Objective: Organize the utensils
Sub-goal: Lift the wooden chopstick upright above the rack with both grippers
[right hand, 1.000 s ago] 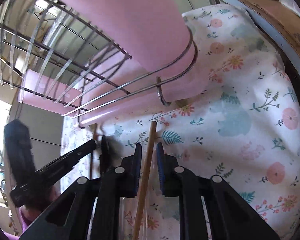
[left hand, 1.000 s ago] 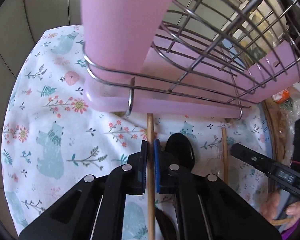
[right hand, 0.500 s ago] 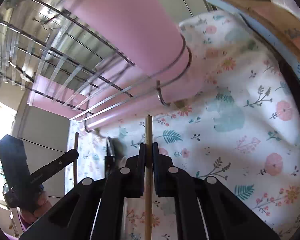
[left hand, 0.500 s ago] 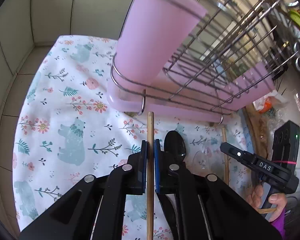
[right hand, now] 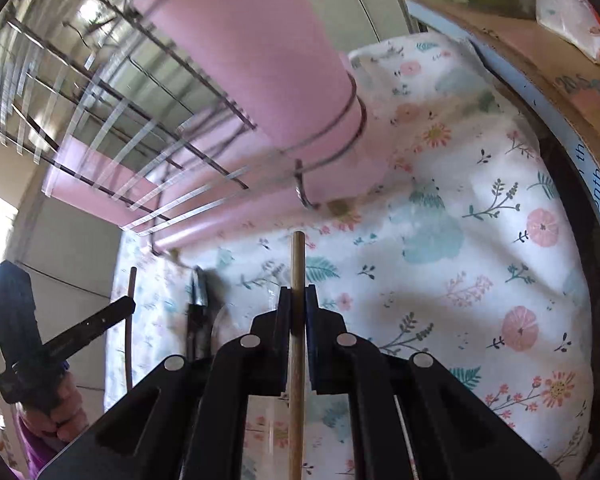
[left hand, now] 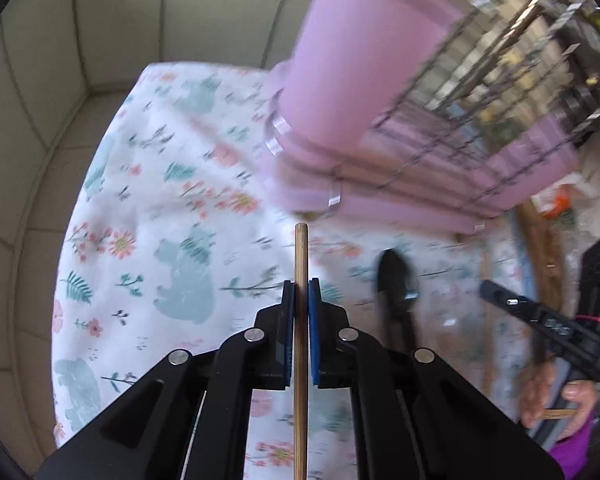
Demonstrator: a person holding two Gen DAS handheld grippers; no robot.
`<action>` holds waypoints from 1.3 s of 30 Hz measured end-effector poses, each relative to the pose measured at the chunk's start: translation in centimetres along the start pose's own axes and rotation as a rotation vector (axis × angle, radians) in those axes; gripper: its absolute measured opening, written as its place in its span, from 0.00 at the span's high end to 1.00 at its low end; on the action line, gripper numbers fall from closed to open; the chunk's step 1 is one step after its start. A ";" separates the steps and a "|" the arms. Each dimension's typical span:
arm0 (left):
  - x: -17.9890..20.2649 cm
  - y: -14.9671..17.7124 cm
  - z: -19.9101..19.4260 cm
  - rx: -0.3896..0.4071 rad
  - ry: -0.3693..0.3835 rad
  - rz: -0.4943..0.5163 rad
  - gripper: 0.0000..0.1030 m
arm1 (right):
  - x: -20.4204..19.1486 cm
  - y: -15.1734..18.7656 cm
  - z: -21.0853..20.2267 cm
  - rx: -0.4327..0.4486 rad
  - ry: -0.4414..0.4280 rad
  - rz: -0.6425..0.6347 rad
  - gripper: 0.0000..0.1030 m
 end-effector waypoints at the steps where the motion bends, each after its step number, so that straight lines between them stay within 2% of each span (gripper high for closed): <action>1: -0.3 0.1 0.5 -0.021 -0.015 -0.002 0.94 | 0.1 0.1 0.2 -0.013 0.008 -0.004 0.93; 7: -0.6 0.4 2.8 -0.158 -0.069 0.046 0.94 | 0.0 0.8 2.8 -0.197 0.045 -0.034 0.90; 13: -0.2 -0.3 3.6 -0.252 -0.109 0.114 0.93 | -0.1 0.4 3.6 -0.294 0.018 -0.018 0.87; 16: -0.2 -0.5 3.7 -0.243 -0.122 0.121 0.93 | 0.3 -0.1 4.1 -0.288 -0.007 0.017 0.94; 20: -0.1 -0.3 3.2 -0.185 -0.103 0.117 0.94 | 0.4 0.1 3.7 -0.227 -0.048 0.039 0.94; 23: -0.1 0.3 1.5 -0.146 -0.053 0.084 0.95 | 0.2 0.3 2.4 -0.167 -0.065 0.030 0.94; 26: -0.2 0.0 -1.2 -0.059 0.008 0.056 0.95 | -0.6 -0.1 0.5 -0.095 -0.084 0.000 0.94; 32: -0.4 -2.0 -9.3 0.216 0.067 0.032 0.95 | -4.3 -2.2 -6.1 0.141 -0.127 -0.116 0.94; 39: 0.5 -6.7 -18.3 0.487 0.123 -0.020 0.95 | -9.1 -6.0 -15.7 0.427 -0.170 -0.241 0.94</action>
Point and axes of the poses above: each gripper's, at about its wrist camera, not at the fingertips, and z roughly the way its jaws point, x to its right, y to its underside, the point moved 9 cm from there along z, roughly the way its jaws point, and after that the axes turned 7 degrees about -y, right-handed, at the moved point
